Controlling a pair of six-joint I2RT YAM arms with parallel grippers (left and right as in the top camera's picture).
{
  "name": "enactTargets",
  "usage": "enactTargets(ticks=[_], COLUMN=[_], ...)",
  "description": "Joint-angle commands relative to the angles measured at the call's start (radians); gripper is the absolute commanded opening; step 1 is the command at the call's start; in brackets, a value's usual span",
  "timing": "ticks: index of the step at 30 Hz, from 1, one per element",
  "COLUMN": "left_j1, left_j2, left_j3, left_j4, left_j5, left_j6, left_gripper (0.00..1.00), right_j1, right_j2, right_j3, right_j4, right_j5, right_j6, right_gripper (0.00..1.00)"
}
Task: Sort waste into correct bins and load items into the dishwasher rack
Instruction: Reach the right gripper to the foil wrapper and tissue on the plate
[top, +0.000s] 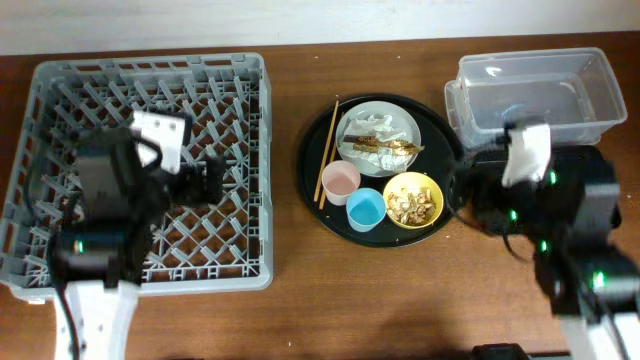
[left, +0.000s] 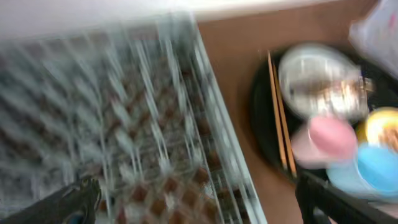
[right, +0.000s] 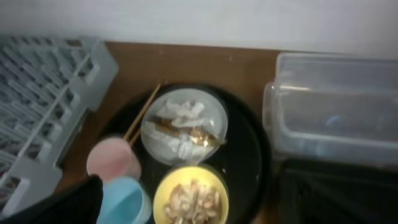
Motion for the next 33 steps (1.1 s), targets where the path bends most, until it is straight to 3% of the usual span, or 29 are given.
enactTargets(ticks=[1,6,9,12,16,19,22,27,33], left_j1=[0.0,0.0,0.0,0.0,0.0,0.0,0.0,0.0,0.0], left_j2=[0.162,0.384,0.491,0.528,0.56,0.577,0.579,0.579,0.579], left_j3=[0.198,0.488,0.631,0.64,0.64,0.64,0.64,0.64,0.64], left_j4=[-0.141,-0.383,-0.482,-0.476,-0.478,-0.484,-0.484,-0.485,-0.485], left_j5=[0.027,0.027,0.036,0.045,0.045,0.045,0.045,0.045,0.045], left_j6=[0.042,0.042,0.04,0.041,0.04,0.041,0.041,0.041,0.041], left_gripper=[0.99,0.99,0.99,0.99,0.99,1.0,0.99,0.99,0.99], right_j1=[0.008,0.008,0.008,0.013,0.047,0.097,0.157,0.23,0.242], right_j2=[0.179,0.415,0.499,0.579,0.703,0.777,0.793,0.793,0.844], right_j3=[0.19,0.378,0.395,0.395,0.395,0.395,0.395,0.394,0.383], right_j4=[-0.128,-0.251,-0.143,-0.045,0.026,0.023,0.013,0.116,0.117], right_j5=[-0.058,-0.153,-0.281,-0.42,-0.298,-0.041,0.129,0.124,0.293], right_j6=[-0.008,-0.008,-0.006,0.02,0.257,0.479,0.608,0.66,0.988], right_gripper=[0.98,0.98,0.98,0.98,0.98,0.93,0.98,0.98,0.91])
